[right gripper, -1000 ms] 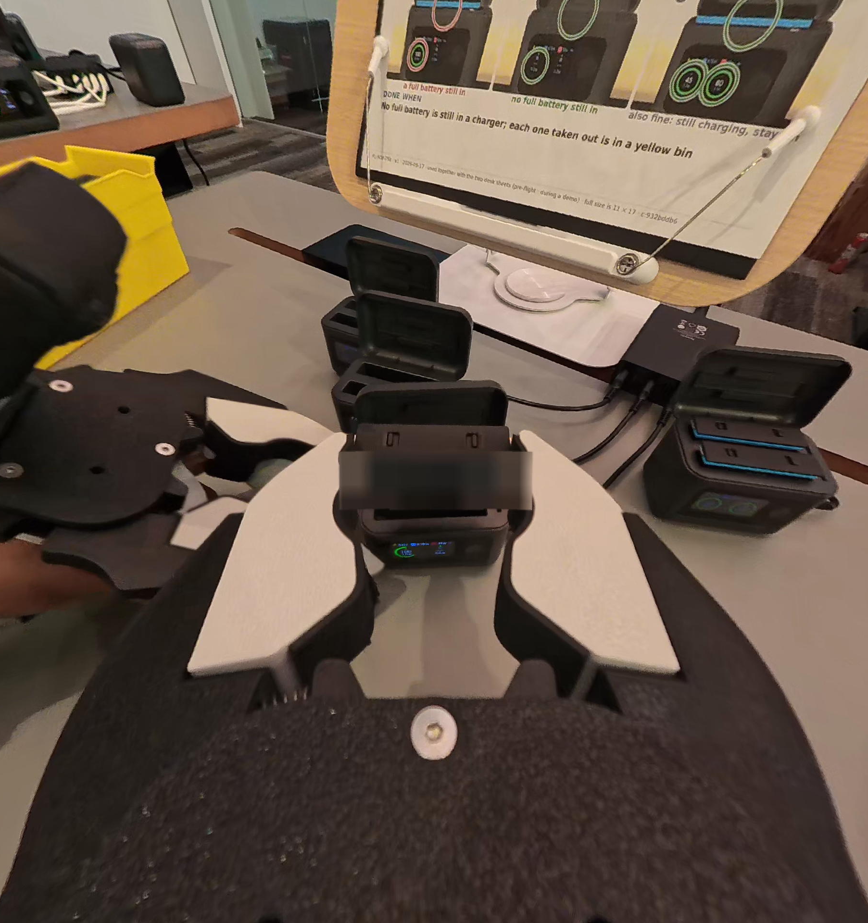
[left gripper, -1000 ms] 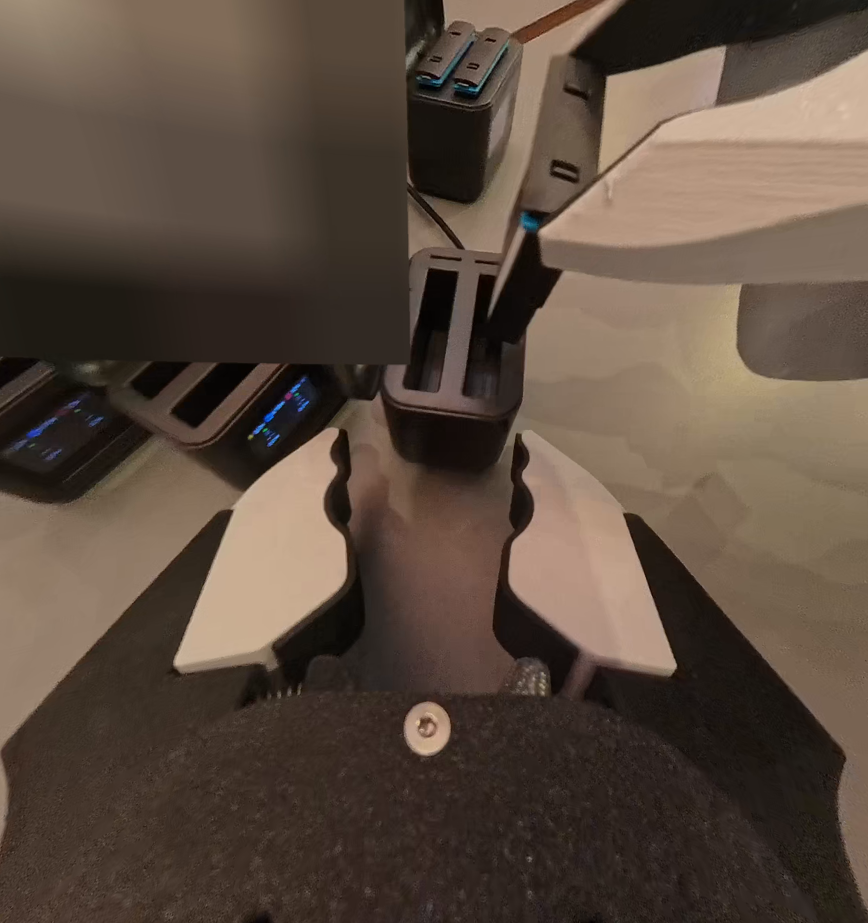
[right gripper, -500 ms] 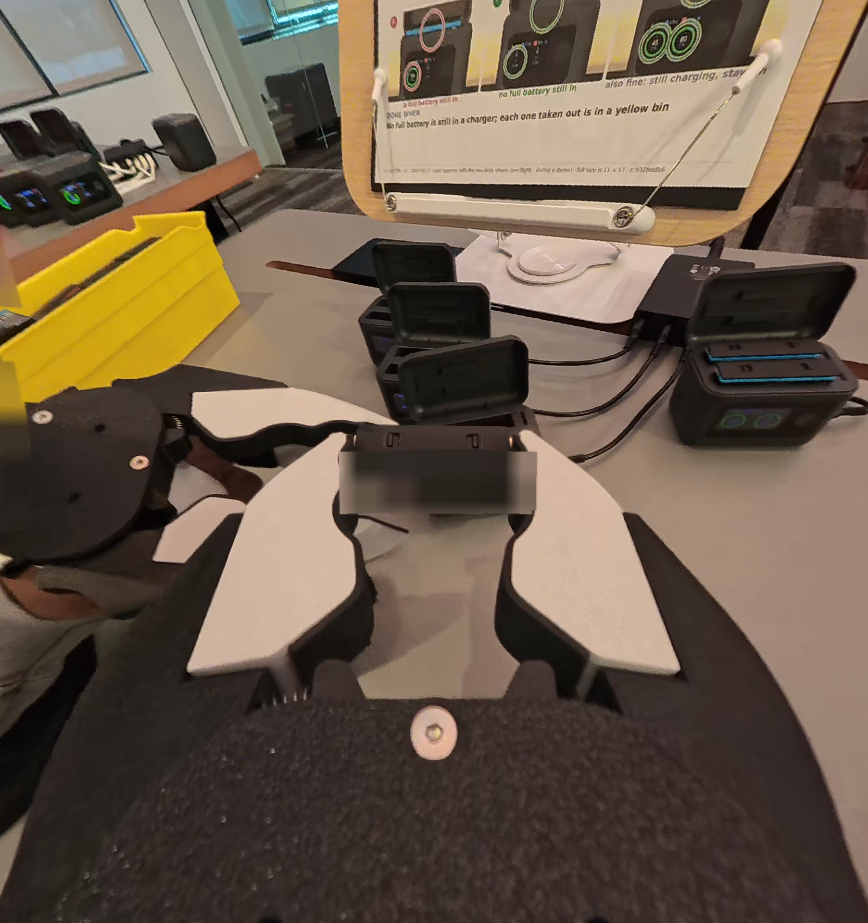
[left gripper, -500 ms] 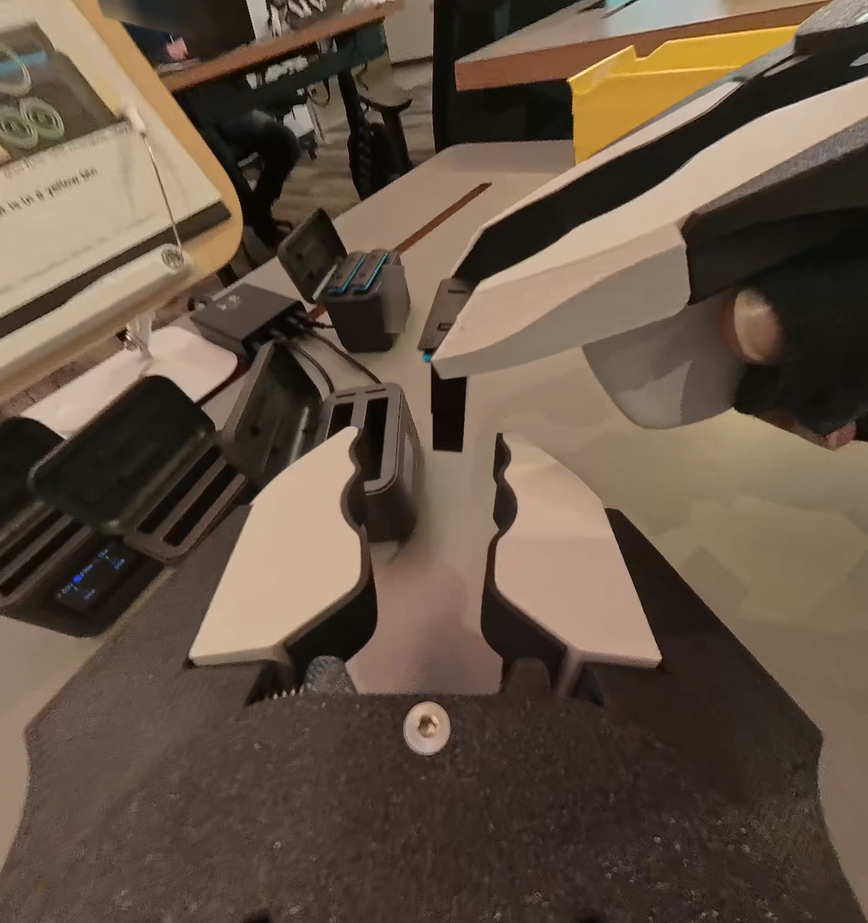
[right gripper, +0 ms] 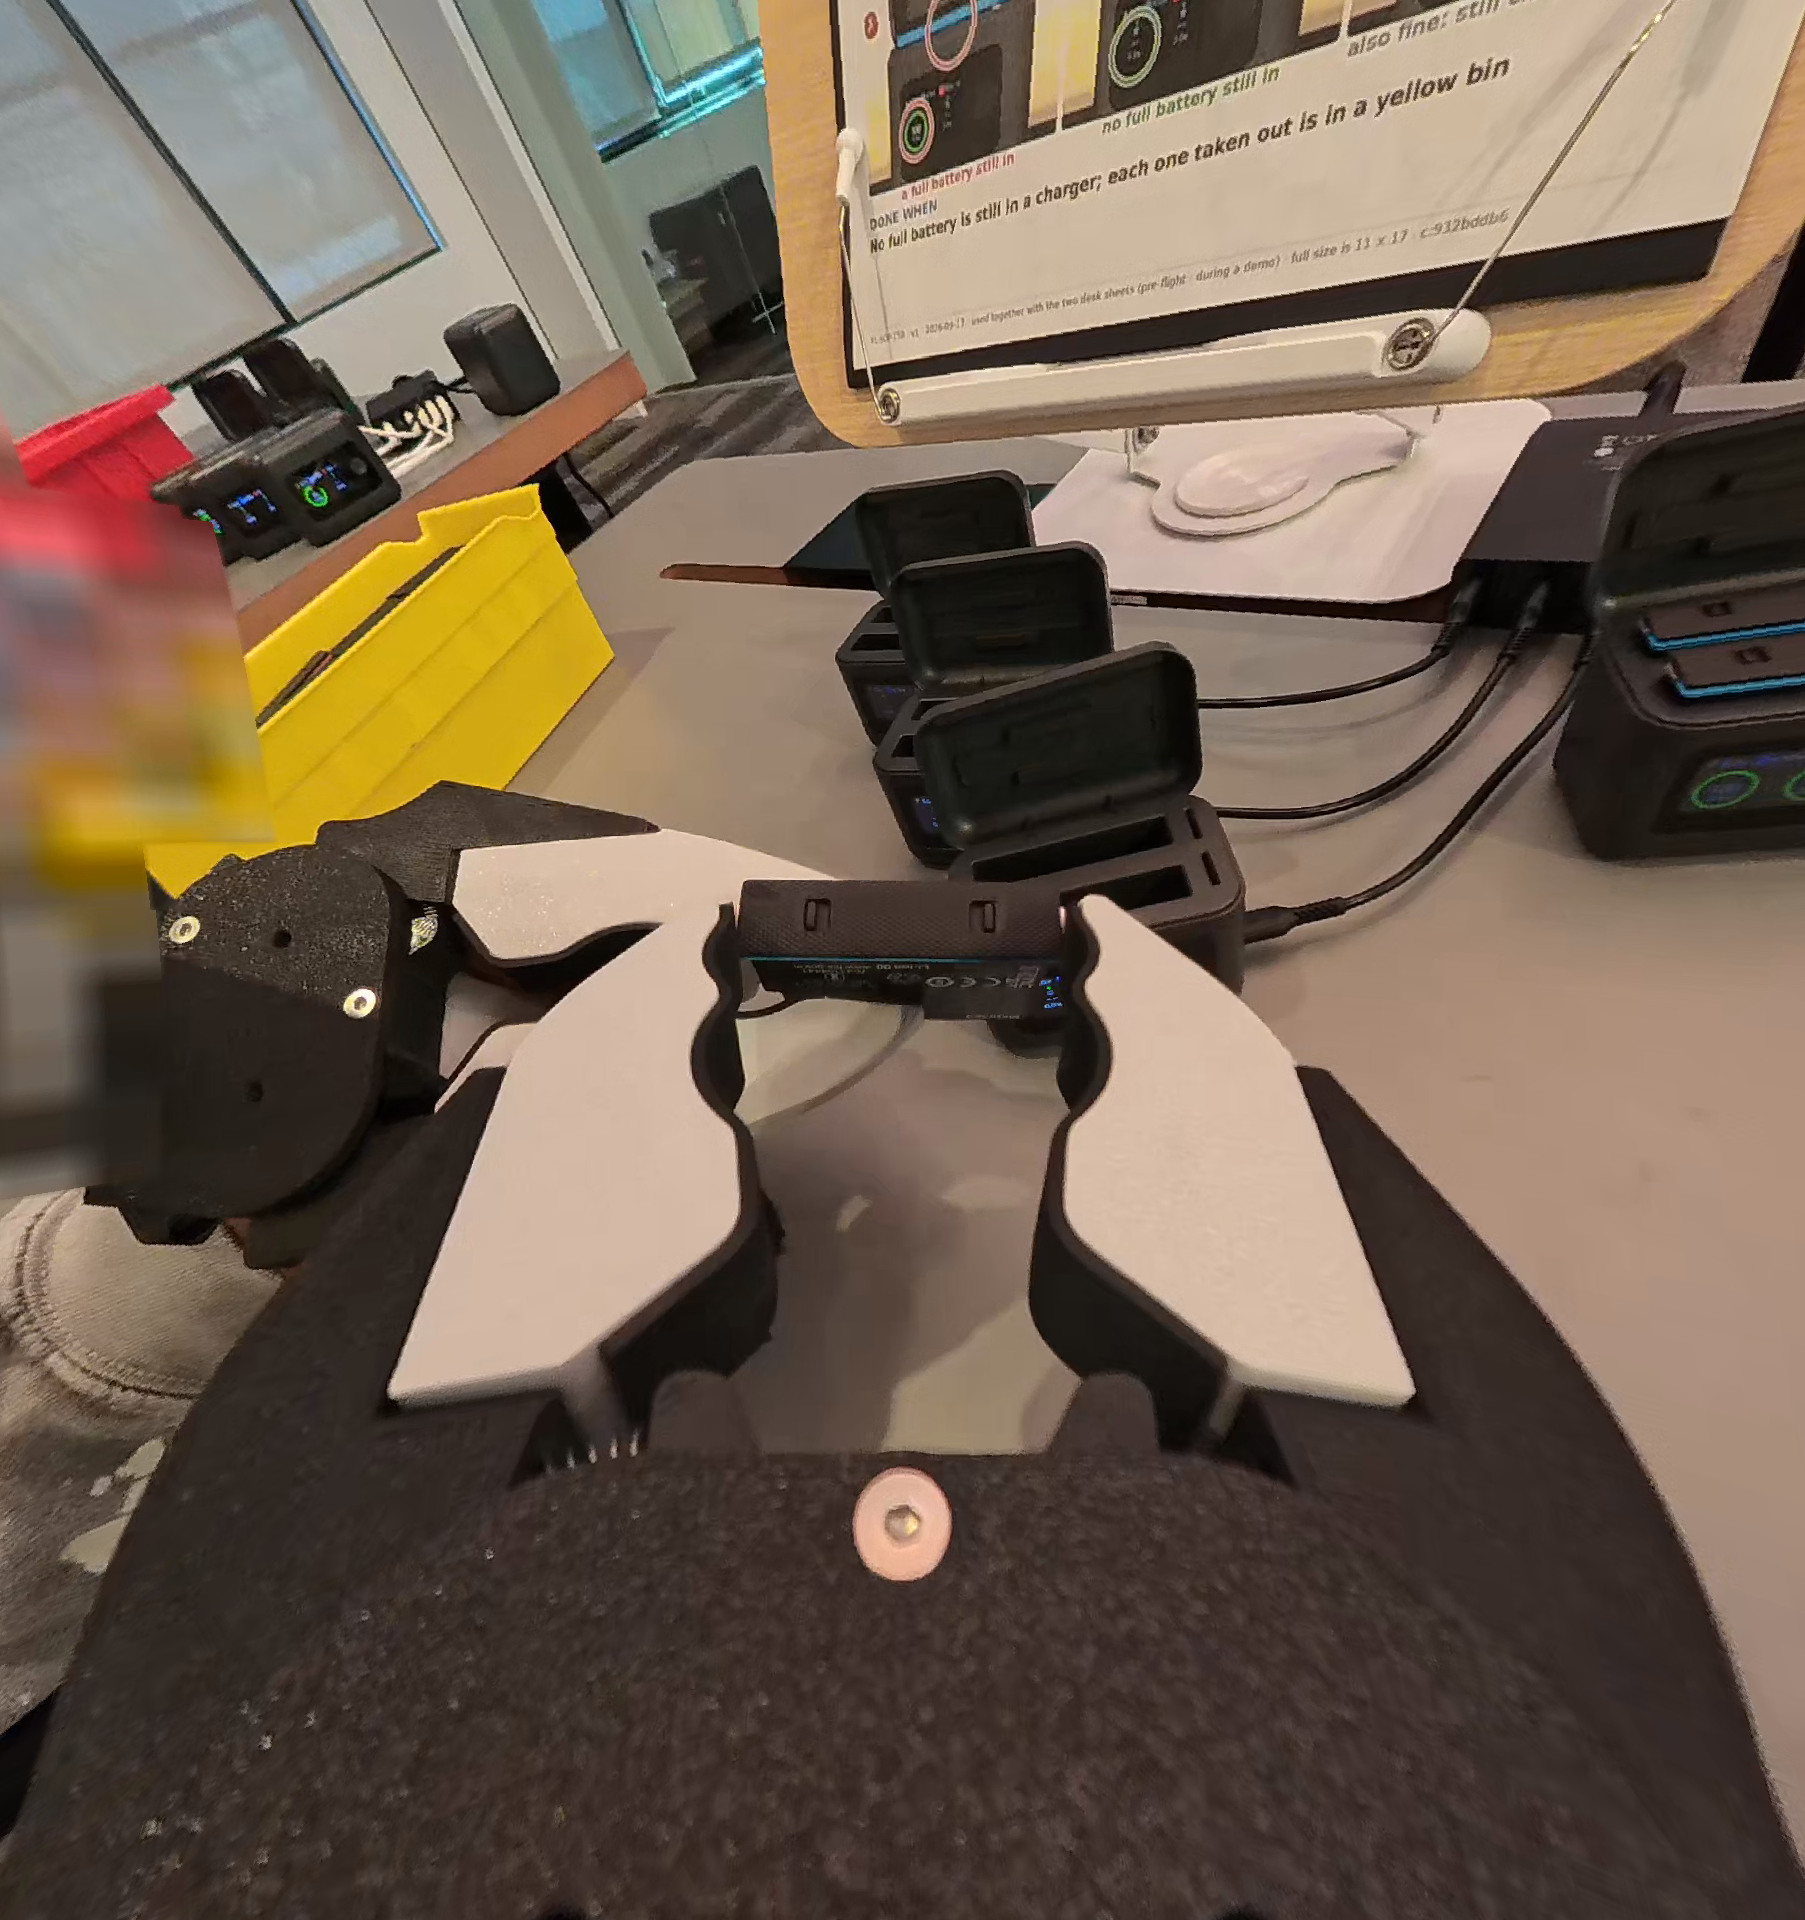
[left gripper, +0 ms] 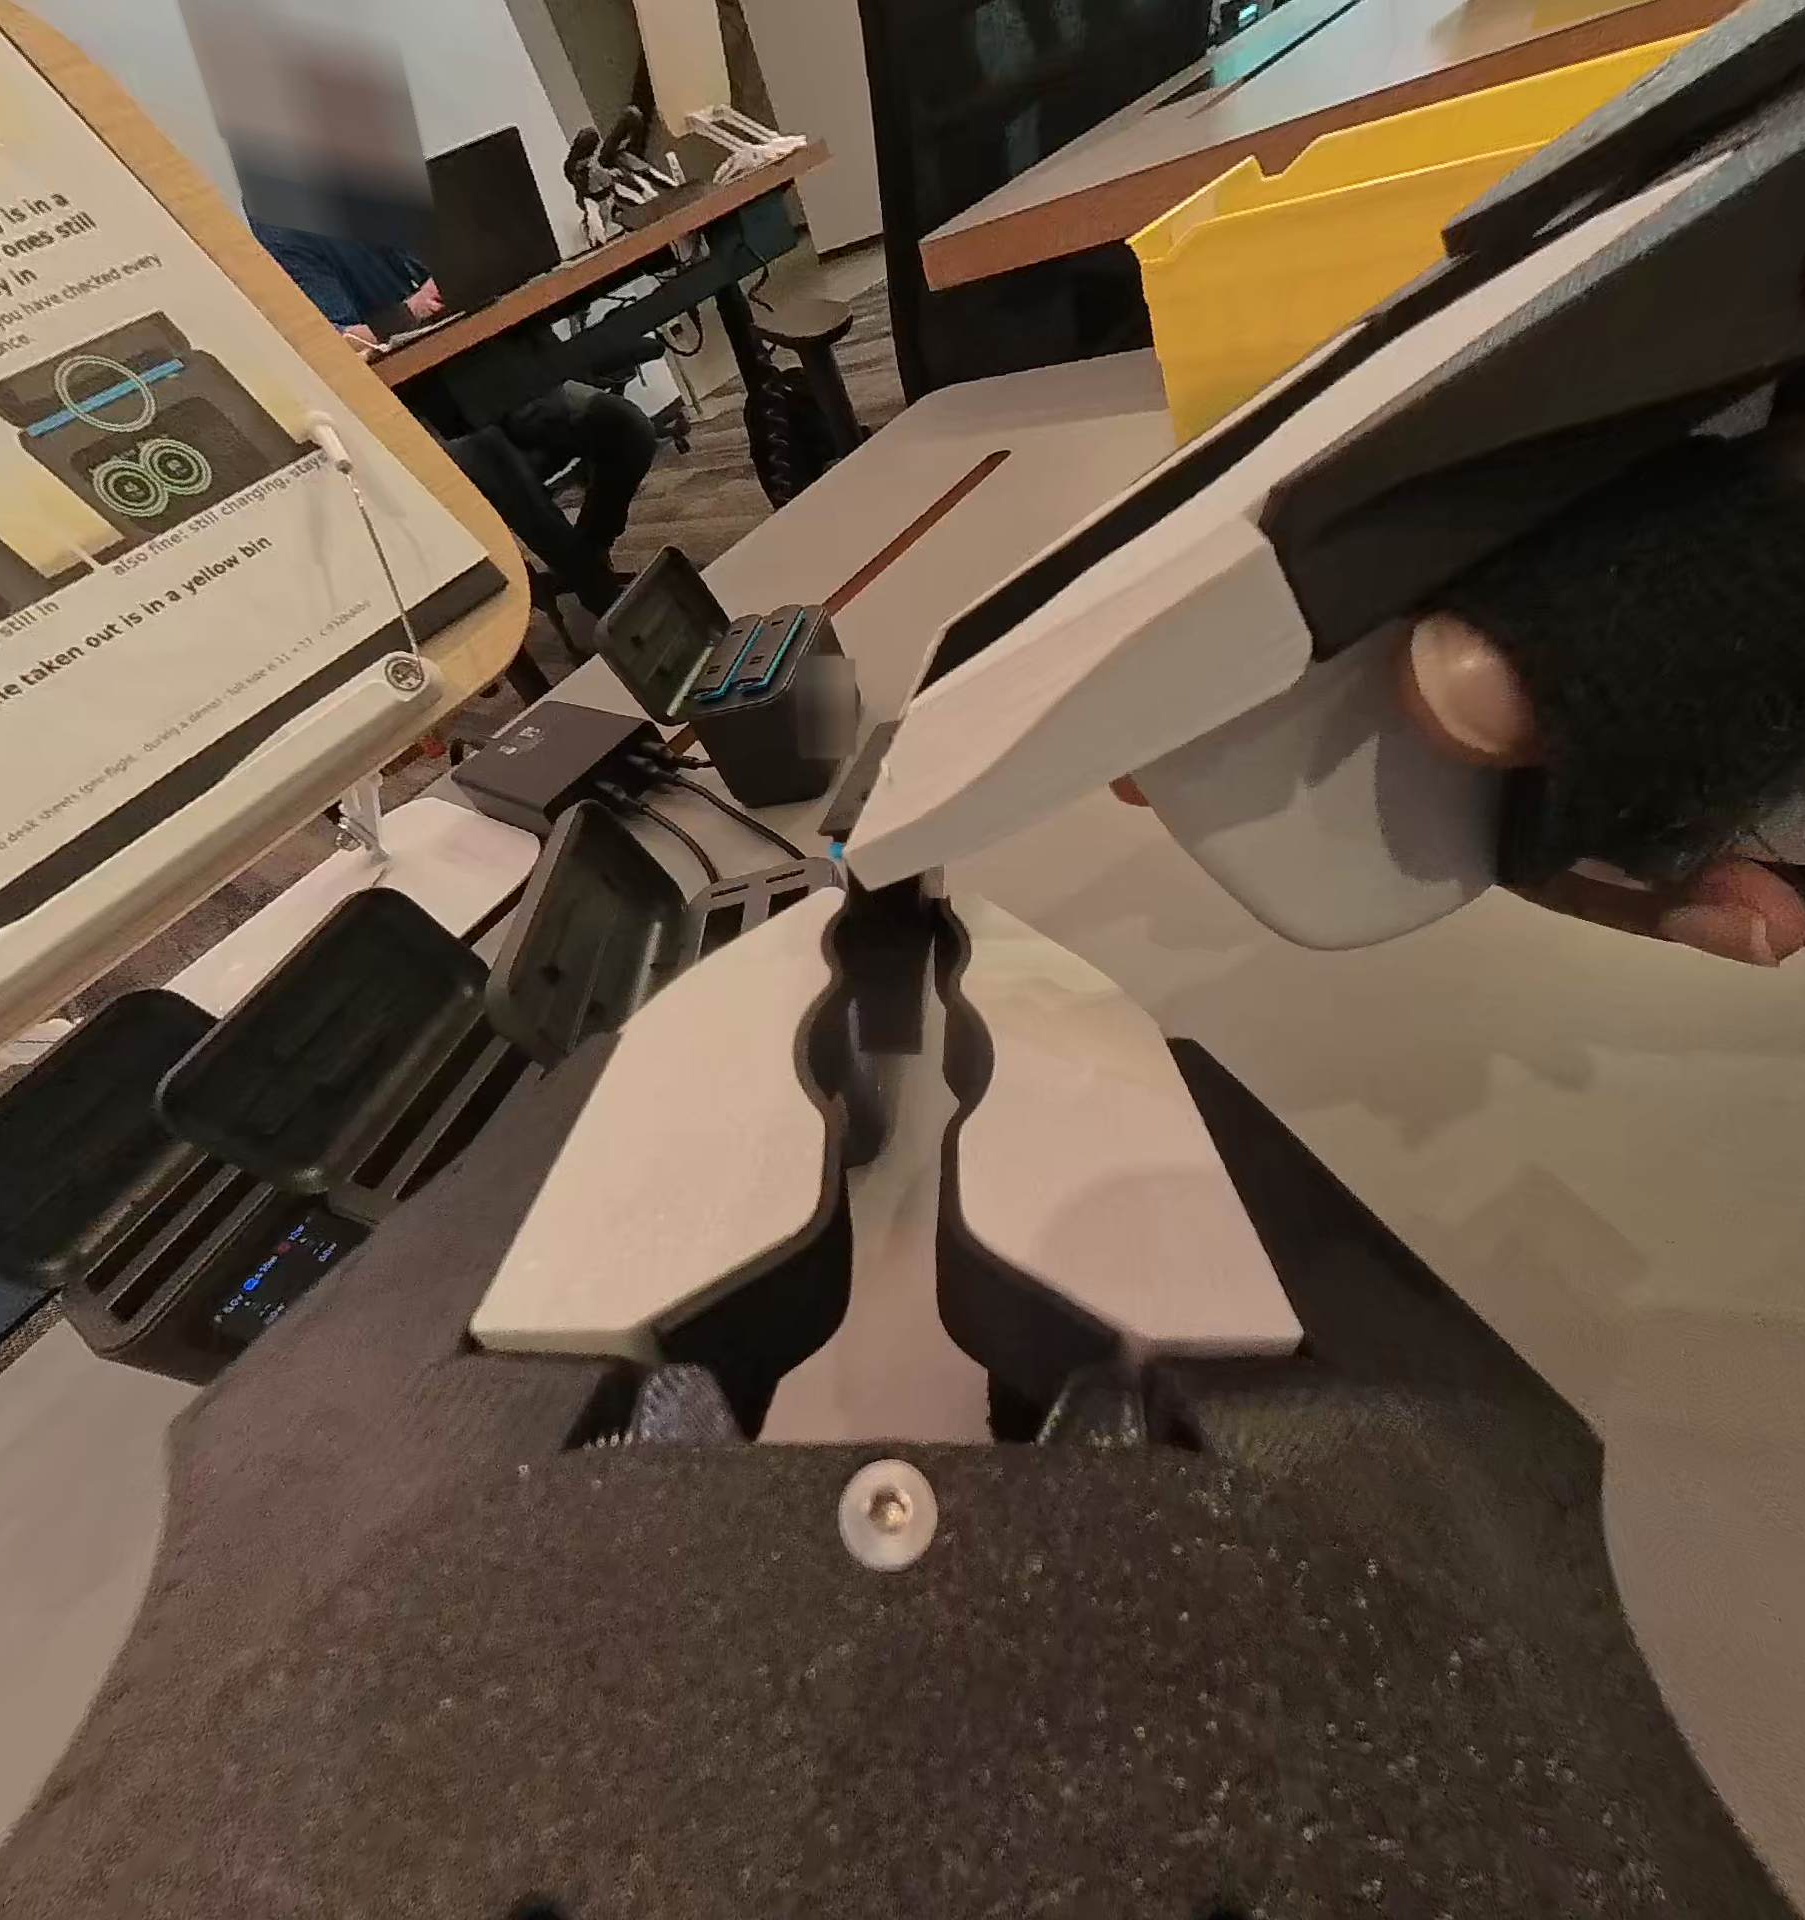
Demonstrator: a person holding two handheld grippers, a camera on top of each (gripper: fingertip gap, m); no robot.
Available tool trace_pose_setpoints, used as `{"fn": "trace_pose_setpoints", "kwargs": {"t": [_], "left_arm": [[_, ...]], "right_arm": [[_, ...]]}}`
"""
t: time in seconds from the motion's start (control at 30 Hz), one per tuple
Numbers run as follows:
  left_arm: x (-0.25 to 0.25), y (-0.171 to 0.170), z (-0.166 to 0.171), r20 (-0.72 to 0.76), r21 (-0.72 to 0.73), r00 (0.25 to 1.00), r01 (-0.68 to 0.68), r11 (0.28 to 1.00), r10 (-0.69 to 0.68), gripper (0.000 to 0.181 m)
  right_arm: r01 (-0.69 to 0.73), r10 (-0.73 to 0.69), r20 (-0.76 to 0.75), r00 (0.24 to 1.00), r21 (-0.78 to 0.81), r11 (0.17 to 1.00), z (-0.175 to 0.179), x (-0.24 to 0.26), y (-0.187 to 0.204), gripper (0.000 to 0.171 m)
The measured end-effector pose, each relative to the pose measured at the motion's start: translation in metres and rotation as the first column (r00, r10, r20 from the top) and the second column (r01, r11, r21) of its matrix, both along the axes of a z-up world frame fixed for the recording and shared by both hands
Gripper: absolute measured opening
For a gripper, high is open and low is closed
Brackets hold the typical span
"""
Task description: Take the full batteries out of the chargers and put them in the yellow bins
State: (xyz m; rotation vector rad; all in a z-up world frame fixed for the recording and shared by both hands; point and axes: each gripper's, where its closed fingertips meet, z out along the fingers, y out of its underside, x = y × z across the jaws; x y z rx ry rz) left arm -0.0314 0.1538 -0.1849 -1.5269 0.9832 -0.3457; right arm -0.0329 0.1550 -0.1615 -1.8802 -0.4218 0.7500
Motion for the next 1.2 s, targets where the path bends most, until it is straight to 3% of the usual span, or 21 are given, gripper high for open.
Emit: {"fn": "trace_pose_setpoints", "kwargs": {"t": [0.23, 0.37, 0.47, 0.57, 0.77, 0.83, 0.87, 1.07, 1.2], "left_arm": [[-0.004, -0.004, 0.0, 0.015, -0.038, 0.999, 0.051, 0.998, -0.05, 0.012], [-0.004, -0.012, 0.0, 0.054, -0.087, 0.99, 0.135, 0.987, -0.131, 0.011], [-0.001, -0.023, -0.002, 0.077, -0.125, 0.972, 0.228, 0.966, -0.22, 0.011], [0.004, -0.034, -0.005, 0.078, -0.144, 0.954, 0.297, 0.944, -0.289, 0.011], [0.013, -0.049, -0.009, 0.042, -0.159, 0.93, 0.367, 0.916, -0.365, 0.011], [0.014, -0.05, -0.01, 0.035, -0.164, 0.929, 0.369, 0.915, -0.368, 0.011], [0.013, -0.049, -0.012, 0.025, -0.167, 0.931, 0.364, 0.916, -0.365, 0.011], [0.012, -0.041, -0.01, 0.055, -0.176, 0.948, 0.318, 0.931, -0.314, 0.022], [0.001, -0.024, -0.009, 0.064, -0.178, 0.975, 0.222, 0.959, -0.214, 0.027]], "right_arm": [[-0.057, 0.056, -0.031, 0.998, -0.028, 0.998, 0.0, -0.001, -0.002, 0.058], [-0.214, 0.208, 0.083, 0.975, 0.072, 0.974, 0.012, 0.004, -0.006, 0.06], [-0.466, 0.407, 0.301, 0.863, 0.159, 0.871, 0.016, 0.005, -0.027, 0.055], [-0.629, 0.485, 0.524, 0.7, 0.13, 0.766, 0.004, 0.011, -0.041, 0.053], [-0.735, 0.521, 0.709, 0.475, -0.006, 0.678, -0.016, 0.013, -0.046, 0.046], [-0.749, 0.525, 0.745, 0.412, -0.052, 0.661, -0.025, 0.013, -0.046, 0.034], [-0.755, 0.521, 0.76, 0.389, -0.061, 0.653, -0.028, 0.013, -0.046, 0.018], [-0.765, 0.493, 0.805, 0.331, -0.076, 0.639, -0.02, 0.025, -0.04, 0.015], [-0.72, 0.375, 0.874, 0.309, -0.042, 0.693, 0.02, 0.067, -0.01, 0.014]]}}
